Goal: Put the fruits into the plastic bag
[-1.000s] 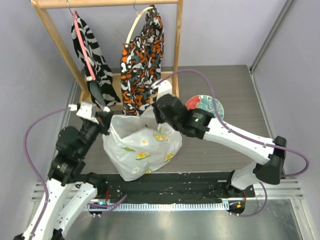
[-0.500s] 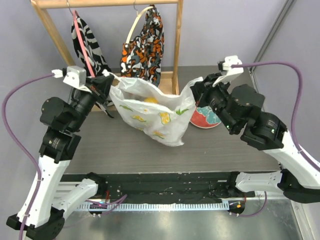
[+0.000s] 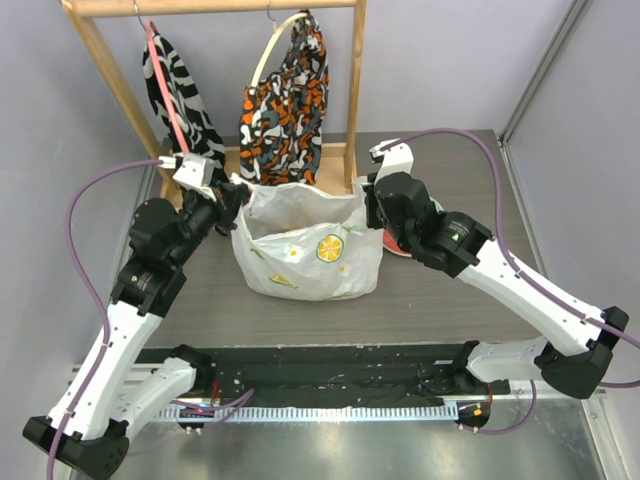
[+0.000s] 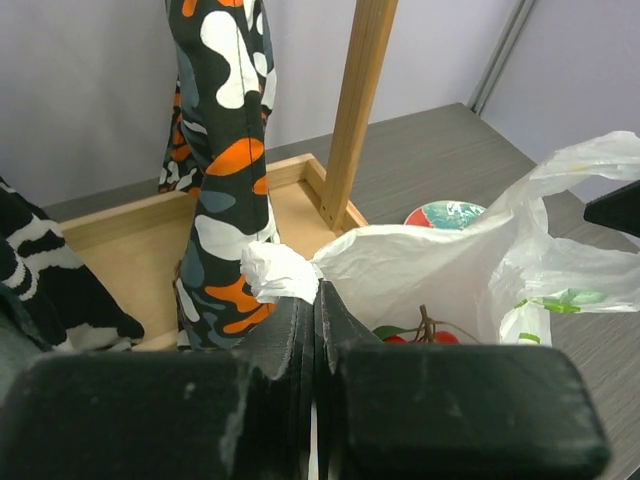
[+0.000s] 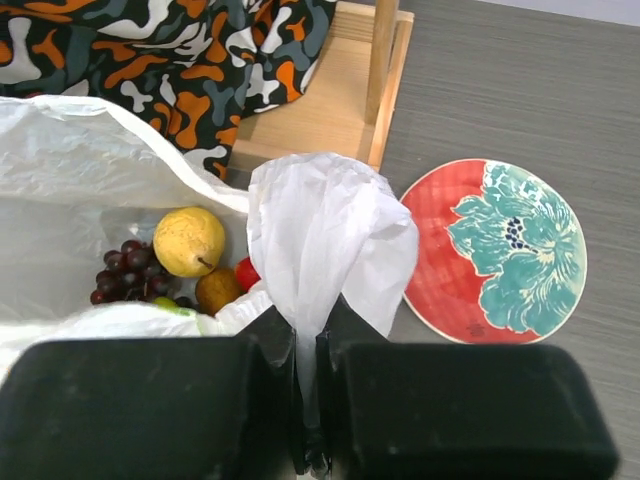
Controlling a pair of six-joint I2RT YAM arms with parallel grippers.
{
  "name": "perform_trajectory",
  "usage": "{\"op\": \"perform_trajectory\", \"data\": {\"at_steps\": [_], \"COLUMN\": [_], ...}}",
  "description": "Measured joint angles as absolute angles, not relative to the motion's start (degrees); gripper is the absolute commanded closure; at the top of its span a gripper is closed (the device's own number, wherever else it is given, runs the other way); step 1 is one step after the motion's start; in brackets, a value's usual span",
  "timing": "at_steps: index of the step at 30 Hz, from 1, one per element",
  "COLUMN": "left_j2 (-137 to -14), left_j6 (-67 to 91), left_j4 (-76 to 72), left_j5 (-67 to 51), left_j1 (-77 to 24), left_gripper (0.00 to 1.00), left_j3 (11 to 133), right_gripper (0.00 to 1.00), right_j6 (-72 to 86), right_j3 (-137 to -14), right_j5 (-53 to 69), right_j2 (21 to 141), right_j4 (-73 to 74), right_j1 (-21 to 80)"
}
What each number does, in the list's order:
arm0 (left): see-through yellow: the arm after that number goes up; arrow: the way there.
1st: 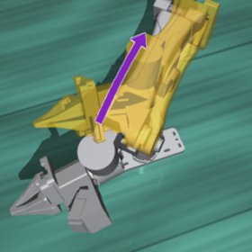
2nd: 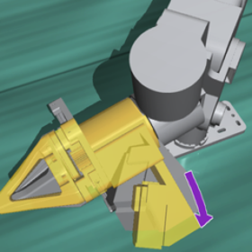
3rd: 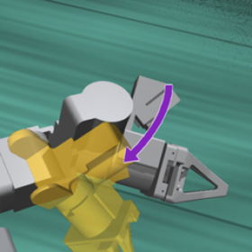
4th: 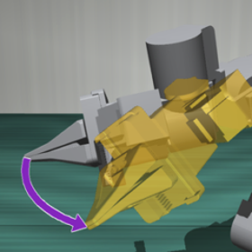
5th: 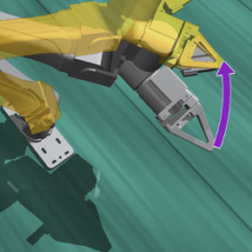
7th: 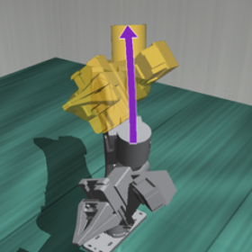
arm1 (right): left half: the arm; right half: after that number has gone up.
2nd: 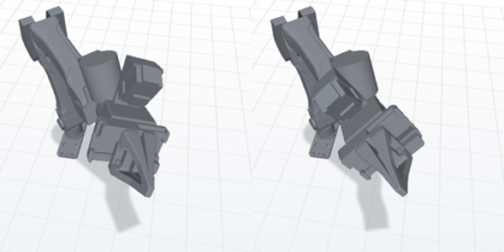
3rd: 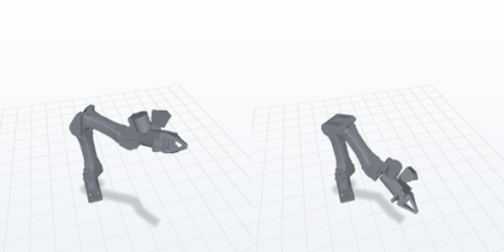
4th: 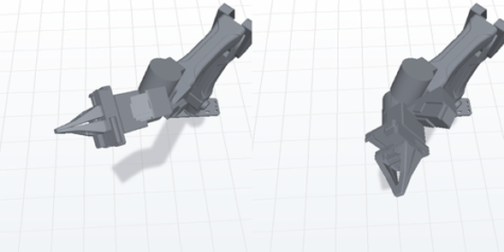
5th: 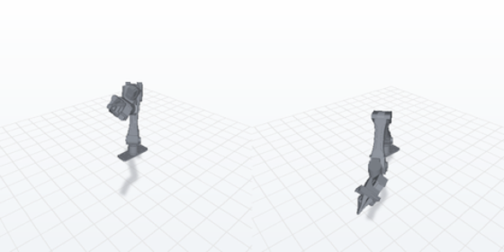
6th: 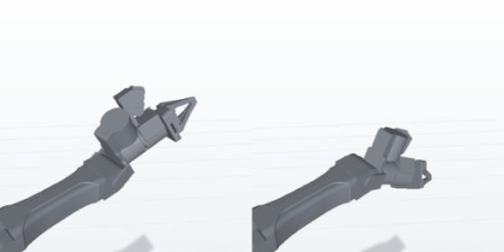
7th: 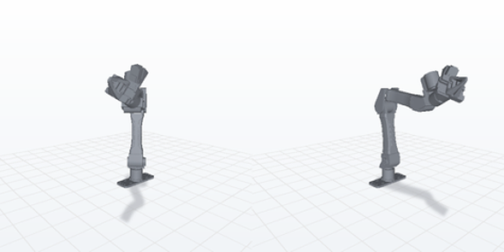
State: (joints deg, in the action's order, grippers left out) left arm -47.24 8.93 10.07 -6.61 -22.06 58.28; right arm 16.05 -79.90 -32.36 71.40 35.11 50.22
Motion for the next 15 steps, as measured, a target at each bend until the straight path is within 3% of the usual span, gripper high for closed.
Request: {"op": "perform_trajectory", "data": {"at_steps": [2, 3, 5, 6, 7, 10, 15], "left_j2": [-47.1, -47.0, -46.4, -45.9, -45.4, -43.7, -39.4], "left_j6": [9.0, 8.9, 8.8, 8.9, 9.1, 9.1, 9.2], "left_j4": [10.1, 10.2, 10.7, 11.1, 11.6, 13.0, 15.5], "left_j5": [-6.4, -6.2, -5.8, -5.7, -5.5, -5.0, -2.9], "left_j1": [-22.1, -22.1, -22.1, -22.1, -22.1, -22.1, -22.1], "left_gripper": [0.74, 0.48, 0.32, 0.12, 0.01, 0.00, 0.00], "left_j3": [58.3, 58.3, 58.3, 58.3, 58.2, 58.2, 58.0], "right_gripper": [0.70, 0.49, 0.28, 0.13, 0.08, 0.01, 0.00], "right_j6": [16.6, 16.9, 17.2, 17.6, 17.6, 18.0, 18.2], "right_j3": [-79.9, -79.9, -79.9, -79.9, -79.6, -78.8, -78.2], "right_j5": [-31.8, -31.5, -30.6, -30.3, -29.7, -28.6, -27.3], "right_j2": [71.1, 71.0, 70.5, 70.3, 69.9, 68.4, 64.7], "right_j4": [35.0, 34.9, 34.7, 34.7, 34.6, 34.3, 34.3], "right_j1": [50.2, 50.2, 50.2, 50.2, 50.2, 50.2, 50.2]}}
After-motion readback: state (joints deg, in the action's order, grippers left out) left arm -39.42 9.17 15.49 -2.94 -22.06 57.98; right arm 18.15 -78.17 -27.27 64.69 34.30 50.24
